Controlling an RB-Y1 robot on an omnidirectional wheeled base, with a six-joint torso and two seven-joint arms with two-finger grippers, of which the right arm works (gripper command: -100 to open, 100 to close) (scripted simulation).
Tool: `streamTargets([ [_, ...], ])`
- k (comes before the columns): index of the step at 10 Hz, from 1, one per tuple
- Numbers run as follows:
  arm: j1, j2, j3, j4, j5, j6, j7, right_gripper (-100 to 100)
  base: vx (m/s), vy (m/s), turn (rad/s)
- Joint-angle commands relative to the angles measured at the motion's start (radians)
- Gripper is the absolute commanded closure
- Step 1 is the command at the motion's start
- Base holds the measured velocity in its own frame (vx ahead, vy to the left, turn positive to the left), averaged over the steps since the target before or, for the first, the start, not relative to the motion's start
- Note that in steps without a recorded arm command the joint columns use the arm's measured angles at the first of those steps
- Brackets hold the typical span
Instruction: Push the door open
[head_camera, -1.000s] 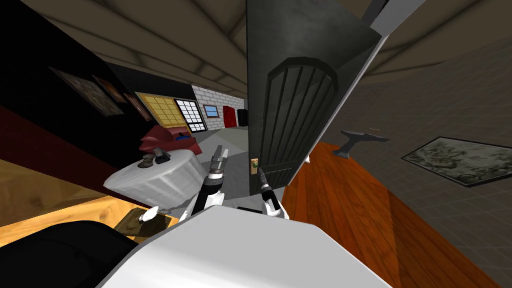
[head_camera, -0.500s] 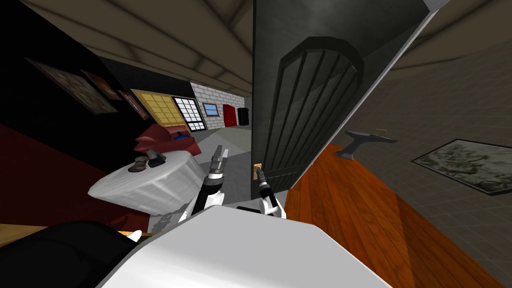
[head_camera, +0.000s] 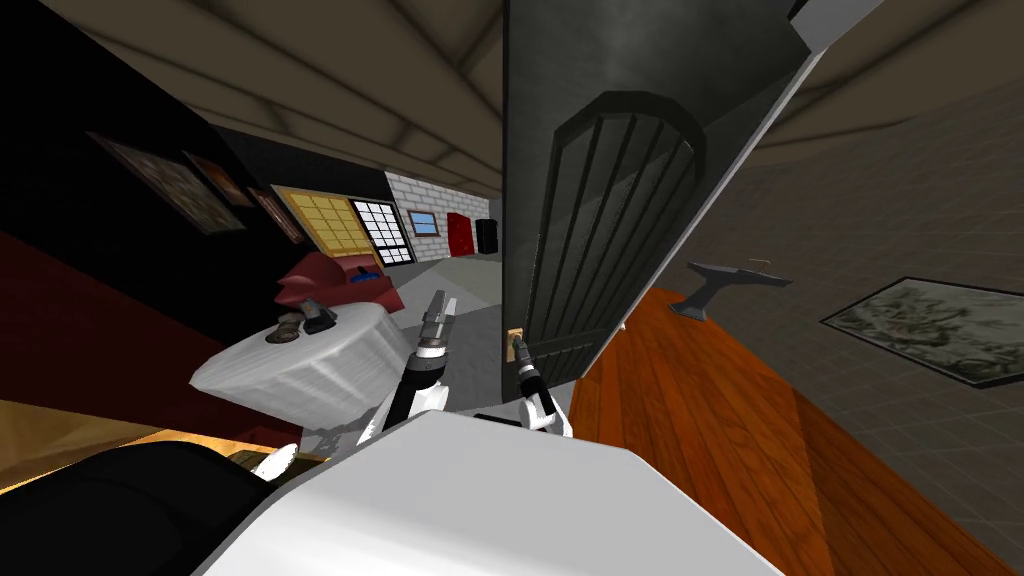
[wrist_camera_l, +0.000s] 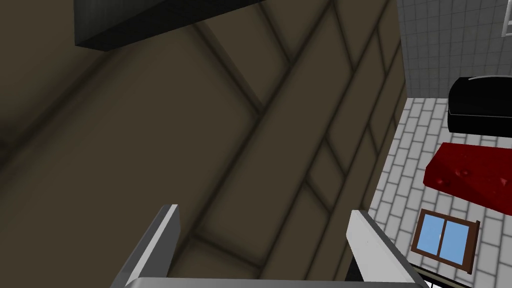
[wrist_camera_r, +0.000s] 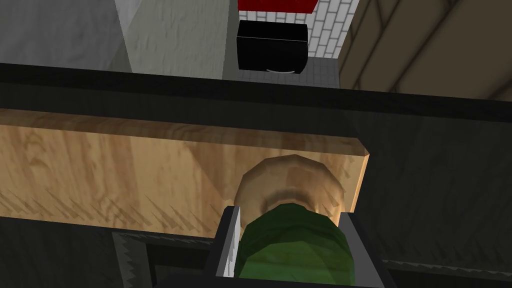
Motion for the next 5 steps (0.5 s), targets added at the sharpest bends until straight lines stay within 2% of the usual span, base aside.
streamTargets([
  [1,0.019,-0.025,0.016,-0.016,-0.008,-0.003,0.012,100,0.116,0.039,-0.18],
  [2,0.028,-0.033,0.023,-0.023,-0.012,-0.004,0.018,100,0.173,0.103,-0.258],
  [5,0.061,-0.051,0.049,-0.049,-0.027,-0.009,0.039,100,0.178,0.09,-0.175],
])
